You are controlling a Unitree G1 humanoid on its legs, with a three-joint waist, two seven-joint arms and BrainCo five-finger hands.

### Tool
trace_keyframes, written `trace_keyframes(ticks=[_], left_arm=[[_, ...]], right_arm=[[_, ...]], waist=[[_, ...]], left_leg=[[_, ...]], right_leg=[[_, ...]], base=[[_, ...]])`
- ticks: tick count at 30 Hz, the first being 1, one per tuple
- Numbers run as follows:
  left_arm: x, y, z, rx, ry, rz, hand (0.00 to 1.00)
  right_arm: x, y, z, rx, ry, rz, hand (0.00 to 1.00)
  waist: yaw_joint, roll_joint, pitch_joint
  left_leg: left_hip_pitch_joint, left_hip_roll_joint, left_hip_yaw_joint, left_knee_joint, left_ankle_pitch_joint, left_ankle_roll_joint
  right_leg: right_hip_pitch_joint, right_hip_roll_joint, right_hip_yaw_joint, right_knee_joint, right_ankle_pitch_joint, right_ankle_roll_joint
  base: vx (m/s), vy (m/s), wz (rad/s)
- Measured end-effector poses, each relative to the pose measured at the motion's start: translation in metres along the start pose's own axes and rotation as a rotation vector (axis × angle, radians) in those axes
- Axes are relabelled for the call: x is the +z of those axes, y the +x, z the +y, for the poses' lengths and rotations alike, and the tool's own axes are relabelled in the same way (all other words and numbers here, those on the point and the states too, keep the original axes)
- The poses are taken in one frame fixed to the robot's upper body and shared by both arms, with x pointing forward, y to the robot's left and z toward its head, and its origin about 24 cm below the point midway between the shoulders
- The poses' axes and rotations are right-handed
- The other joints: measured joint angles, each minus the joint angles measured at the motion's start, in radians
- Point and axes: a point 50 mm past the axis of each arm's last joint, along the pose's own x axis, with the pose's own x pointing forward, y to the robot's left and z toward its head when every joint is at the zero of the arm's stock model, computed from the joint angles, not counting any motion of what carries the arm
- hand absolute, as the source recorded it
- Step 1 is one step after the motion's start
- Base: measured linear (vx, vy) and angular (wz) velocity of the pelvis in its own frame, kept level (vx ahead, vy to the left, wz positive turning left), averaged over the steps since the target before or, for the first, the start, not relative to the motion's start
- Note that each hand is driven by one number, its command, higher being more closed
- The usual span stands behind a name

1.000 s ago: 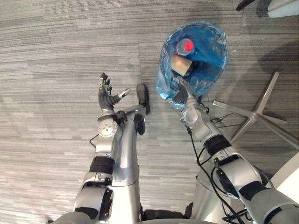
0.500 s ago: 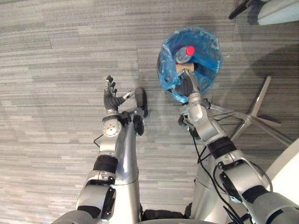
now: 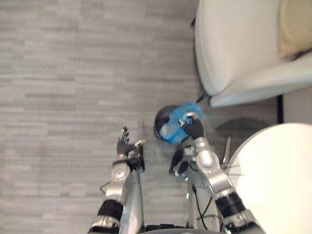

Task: Gather rubbish on tea table into small bin, then transfer packed bag to large trash can.

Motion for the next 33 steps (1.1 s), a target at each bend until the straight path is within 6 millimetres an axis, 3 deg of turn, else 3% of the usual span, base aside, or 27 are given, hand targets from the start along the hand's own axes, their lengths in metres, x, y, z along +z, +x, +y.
trace_keyframes(ticks=[1,4,6,7,8,9,10,11,12,14,15,18,19,20,21,23,25,26,27,28,29,31,33], left_arm=[[-0.012,-0.008,0.007,0.014,0.016,0.039,0.0],[-0.021,-0.015,0.017,0.009,0.054,0.069,0.0],[-0.019,-0.014,0.02,0.005,0.075,0.06,0.0],[-0.017,-0.013,0.022,0.008,0.081,0.051,0.0],[-0.016,-0.013,0.023,0.009,0.081,0.046,0.0],[-0.01,-0.012,0.021,0.0,0.078,0.022,0.0],[-0.007,-0.011,0.018,-0.022,0.081,0.006,0.0],[0.003,-0.013,0.014,-0.04,0.074,-0.042,0.0],[0.015,-0.016,0.013,-0.048,0.073,-0.102,0.0],[0.033,-0.018,0.005,-0.073,0.055,-0.187,0.0],[0.037,-0.02,0.002,-0.084,0.05,-0.21,0.0],[0.056,-0.029,-0.015,-0.156,0.028,-0.299,0.0],[0.06,-0.031,-0.021,-0.18,0.02,-0.315,0.0],[0.062,-0.034,-0.025,-0.196,0.014,-0.329,0.0],[0.073,-0.038,-0.033,-0.236,0.017,-0.377,0.0],[0.093,-0.04,-0.043,-0.289,0.036,-0.476,0.0],[0.111,-0.038,-0.051,-0.331,0.068,-0.573,0.0],[0.117,-0.036,-0.056,-0.354,0.079,-0.601,0.0],[0.123,-0.033,-0.061,-0.376,0.099,-0.628,0.0],[0.128,-0.029,-0.069,-0.404,0.128,-0.65,0.0],[0.128,-0.025,-0.072,-0.413,0.149,-0.649,0.0],[0.122,-0.021,-0.081,-0.45,0.246,-0.638,0.0],[0.115,-0.018,-0.084,-0.462,0.298,-0.615,0.0]], right_arm=[[-0.002,-0.002,0.002,0.019,0.018,0.006,1.0],[-0.001,0.003,0.007,0.06,0.046,-0.008,1.0],[-0.001,0.007,0.009,0.089,0.064,-0.008,1.0],[-0.004,0.009,0.009,0.095,0.065,0.009,1.0],[-0.007,0.008,0.007,0.094,0.061,0.022,1.0],[-0.006,0.008,0.006,0.095,0.079,0.019,1.0],[-0.006,0.007,0.005,0.088,0.09,0.018,1.0],[-0.003,0.007,0.004,0.087,0.102,0.004,1.0],[0.002,0.008,0.005,0.094,0.117,-0.02,1.0],[0.015,0.012,0.01,0.117,0.133,-0.08,1.0],[0.019,0.014,0.011,0.126,0.132,-0.099,1.0],[0.034,0.024,0.008,0.154,0.133,-0.162,1.0],[0.034,0.024,0.004,0.155,0.111,-0.159,1.0],[0.033,0.024,0.002,0.157,0.098,-0.154,1.0],[0.032,0.025,-0.002,0.154,0.087,-0.145,1.0],[0.037,0.028,0.0,0.161,0.099,-0.167,1.0],[0.049,0.026,0.007,0.208,0.13,-0.214,1.0],[0.056,0.025,0.007,0.222,0.132,-0.244,1.0],[0.062,0.025,0.009,0.243,0.131,-0.272,1.0],[0.067,0.026,0.012,0.264,0.135,-0.294,1.0],[0.067,0.026,0.013,0.264,0.14,-0.294,1.0],[0.07,0.026,0.024,0.311,0.162,-0.305,1.0],[0.074,0.027,0.032,0.342,0.178,-0.317,1.0]], waist=[[0.002,0.0,-0.039],[0.003,0.005,-0.07],[-0.006,0.005,-0.07],[-0.016,0.009,-0.071],[-0.018,0.017,-0.076],[-0.022,0.022,-0.072],[-0.025,0.017,-0.074],[-0.021,0.02,-0.073],[-0.011,0.0,-0.088],[0.031,0.0,-0.105],[0.037,0.007,-0.108],[0.055,0.058,-0.123],[0.052,0.096,-0.123],[0.049,0.107,-0.124],[0.031,0.105,-0.126],[0.016,0.072,-0.123],[-0.007,0.087,-0.14],[-0.02,0.095,-0.148],[-0.028,0.12,-0.165],[-0.031,0.129,-0.173],[-0.032,0.121,-0.179],[-0.051,0.087,-0.207],[-0.053,0.073,-0.216]], left_leg=[[0.051,0.0,0.02,-0.059,0.013,0.001],[0.131,0.0,0.065,-0.142,0.041,0.005],[0.147,-0.002,0.077,-0.14,0.042,0.007],[0.158,-0.003,0.065,-0.139,0.047,0.015],[0.18,0.003,0.056,-0.172,0.058,0.03],[0.218,0.004,0.047,-0.215,0.076,0.033],[0.23,-0.011,0.03,-0.224,0.087,0.037],[0.245,-0.033,-0.001,-0.227,0.091,0.036],[0.242,-0.057,-0.02,-0.225,0.1,0.034],[0.188,-0.08,-0.063,-0.226,0.138,0.026],[0.164,-0.081,-0.073,-0.231,0.156,0.022],[0.061,-0.081,-0.149,-0.296,0.269,-0.005],[0.062,-0.068,-0.171,-0.362,0.341,-0.013],[0.078,-0.062,-0.166,-0.408,0.366,-0.008],[0.091,-0.045,-0.096,-0.446,0.25,-0.023],[0.065,-0.035,0.005,-0.276,0.218,0.008],[0.107,-0.009,0.055,-0.076,0.148,0.042],[0.146,-0.006,0.053,-0.079,0.093,0.019],[0.21,-0.007,0.053,-0.149,0.07,-0.007],[0.279,-0.021,0.05,-0.301,0.078,-0.027],[0.295,-0.033,0.05,-0.353,0.123,-0.026],[0.345,-0.063,0.043,-0.505,0.212,-0.008],[0.367,-0.075,0.044,-0.546,0.238,0.003]], right_leg=[[0.048,0.019,0.018,-0.082,0.037,0.003],[0.134,0.049,0.065,-0.236,0.128,0.003],[0.136,0.048,0.091,-0.233,0.148,0.009],[0.127,0.05,0.095,-0.201,0.169,0.019],[0.14,0.067,0.114,-0.213,0.196,0.06],[0.131,0.052,0.143,-0.025,0.108,0.043],[0.137,0.039,0.159,0.095,0.062,0.046],[0.17,0.03,0.203,0.236,0.015,0.084],[0.223,0.028,0.256,0.263,-0.001,0.083],[0.291,0.04,0.272,0.11,-0.089,0.038],[0.3,0.049,0.266,0.061,-0.109,0.03],[0.298,0.077,0.192,-0.114,-0.164,-0.007],[0.293,0.099,0.15,-0.115,-0.149,-0.022],[0.288,0.102,0.131,-0.109,-0.146,-0.028],[0.284,0.091,0.08,-0.099,-0.135,-0.05],[0.273,0.041,0.057,-0.105,-0.107,-0.056],[0.282,0.015,0.039,-0.144,-0.068,-0.042],[0.284,0.011,0.03,-0.166,-0.051,-0.031],[0.286,0.011,0.022,-0.189,-0.032,-0.024],[0.293,0.014,0.018,-0.224,-0.009,-0.005],[0.299,0.009,0.014,-0.244,0.014,-0.005],[0.328,0.007,-0.002,-0.338,0.073,0.011],[0.339,0.003,0.0,-0.359,0.09,0.021]], base=[[0.12,0.051,-0.47],[0.16,0.081,-0.56],[0.04,0.066,-0.39],[-0.04,0.054,-0.18],[-0.06,0.059,-0.04],[-0.06,0.05,0.23],[-0.04,0.013,0.7],[-0.05,-0.037,0.91],[-0.1,-0.104,0.89],[-0.17,-0.156,0.66],[-0.22,-0.155,0.62],[-0.27,-0.135,0.6],[-0.34,-0.117,0.77],[-0.4,-0.088,0.99],[-0.31,-0.066,0.91],[-0.26,-0.066,0.67],[-0.19,0.027,0.38],[-0.2,0.145,0.37],[-0.14,0.157,0.28],[-0.11,0.172,0.25],[-0.09,0.158,0.14],[-0.08,0.156,0.18],[-0.06,0.124,0.05]])
